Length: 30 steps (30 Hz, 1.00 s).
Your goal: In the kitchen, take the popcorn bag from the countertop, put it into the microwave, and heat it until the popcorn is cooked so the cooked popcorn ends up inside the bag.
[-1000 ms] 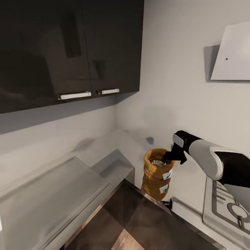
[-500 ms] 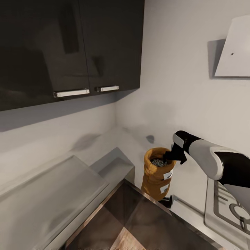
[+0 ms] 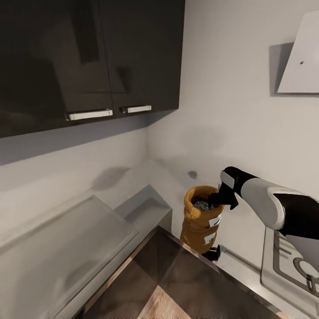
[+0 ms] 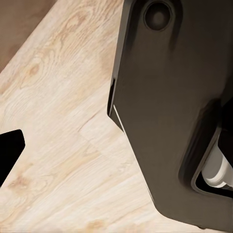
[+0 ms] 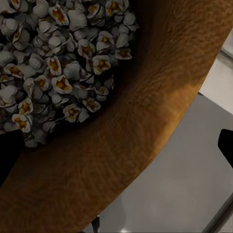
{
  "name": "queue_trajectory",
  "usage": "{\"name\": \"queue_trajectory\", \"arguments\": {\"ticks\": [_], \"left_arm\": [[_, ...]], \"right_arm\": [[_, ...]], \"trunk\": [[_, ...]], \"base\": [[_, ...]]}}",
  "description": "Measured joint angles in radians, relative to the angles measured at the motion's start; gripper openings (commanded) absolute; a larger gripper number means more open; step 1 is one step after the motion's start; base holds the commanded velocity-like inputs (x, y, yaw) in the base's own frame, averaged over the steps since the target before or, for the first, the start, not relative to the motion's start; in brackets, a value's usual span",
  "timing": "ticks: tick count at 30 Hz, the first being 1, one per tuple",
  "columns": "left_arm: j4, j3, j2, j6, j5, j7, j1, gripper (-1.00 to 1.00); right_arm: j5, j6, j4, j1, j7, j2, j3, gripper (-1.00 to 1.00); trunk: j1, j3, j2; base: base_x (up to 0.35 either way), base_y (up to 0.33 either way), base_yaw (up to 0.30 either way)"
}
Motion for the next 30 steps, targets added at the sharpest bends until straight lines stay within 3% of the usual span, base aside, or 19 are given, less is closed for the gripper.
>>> {"name": "queue_trajectory", "arguments": {"ticks": [23, 24, 30], "left_arm": [[0.000, 0.000, 0.000, 0.000, 0.000, 0.000, 0.000, 1.00], [0.000, 0.000, 0.000, 0.000, 0.000, 0.000, 0.000, 1.00], [0.001, 0.000, 0.000, 0.000, 0.000, 0.000, 0.000, 1.00]], "right_arm": [[0.000, 0.000, 0.000, 0.000, 0.000, 0.000, 0.000, 1.00], [0.000, 0.000, 0.000, 0.000, 0.000, 0.000, 0.000, -1.00], [-0.001, 0.000, 0.000, 0.000, 0.002, 0.000, -0.003, -1.00]], "trunk": [[0.000, -0.035, 0.000], [0.000, -0.036, 0.000], [0.000, -0.037, 0.000]], "base": [[0.000, 0.000, 0.000], [0.000, 0.000, 0.000], [0.000, 0.000, 0.000]]}}
